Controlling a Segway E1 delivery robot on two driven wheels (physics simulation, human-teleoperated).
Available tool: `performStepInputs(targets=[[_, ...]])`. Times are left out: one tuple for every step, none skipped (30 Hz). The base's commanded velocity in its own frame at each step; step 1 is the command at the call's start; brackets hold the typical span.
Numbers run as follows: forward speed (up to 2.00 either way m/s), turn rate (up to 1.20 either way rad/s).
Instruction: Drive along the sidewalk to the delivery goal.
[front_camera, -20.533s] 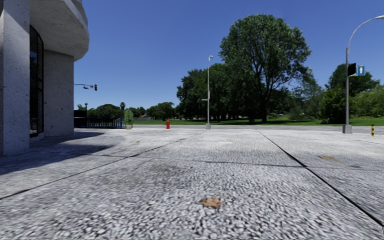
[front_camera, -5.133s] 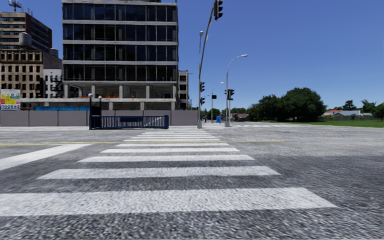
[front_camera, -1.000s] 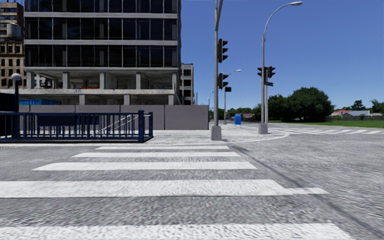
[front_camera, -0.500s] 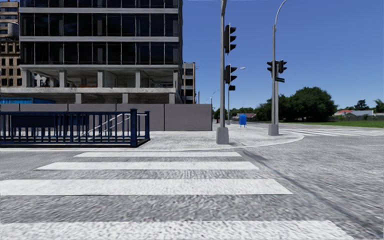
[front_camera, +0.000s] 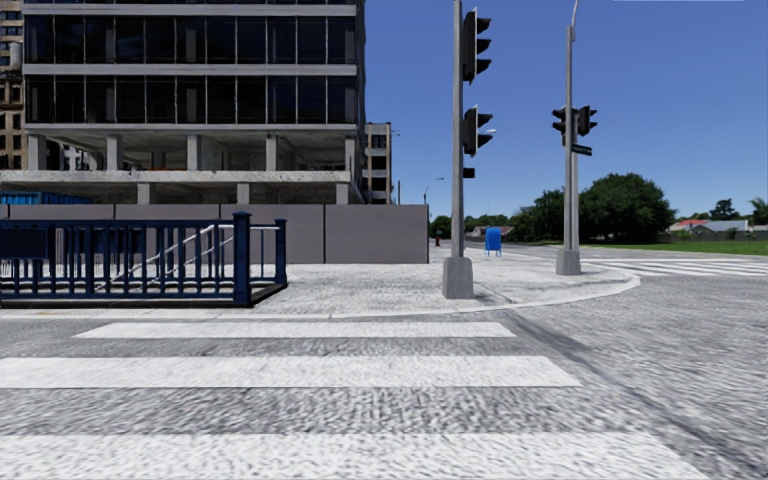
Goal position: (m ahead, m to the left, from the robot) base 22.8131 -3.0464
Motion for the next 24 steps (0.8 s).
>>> performStepInputs(targets=[[1.64, 0.0], [1.62, 0.0], [1.61, 0.0], [1.58, 0.0], [1.56, 0.0], [1.56, 0.0], [1.55, 0.0], [1.54, 0.0], [1.53, 0.0], [1.53, 0.0], [1.53, 0.0], [1.53, 0.0], [1.53, 0.0], [1.53, 0.0], [1.53, 0.0], [1.53, 0.0], [1.53, 0.0], [1.53, 0.0], [1.53, 0.0], [1.53, 0.0], [1.53, 0.0], [1.53, 0.0], [1.53, 0.0], [1.53, 0.0]])
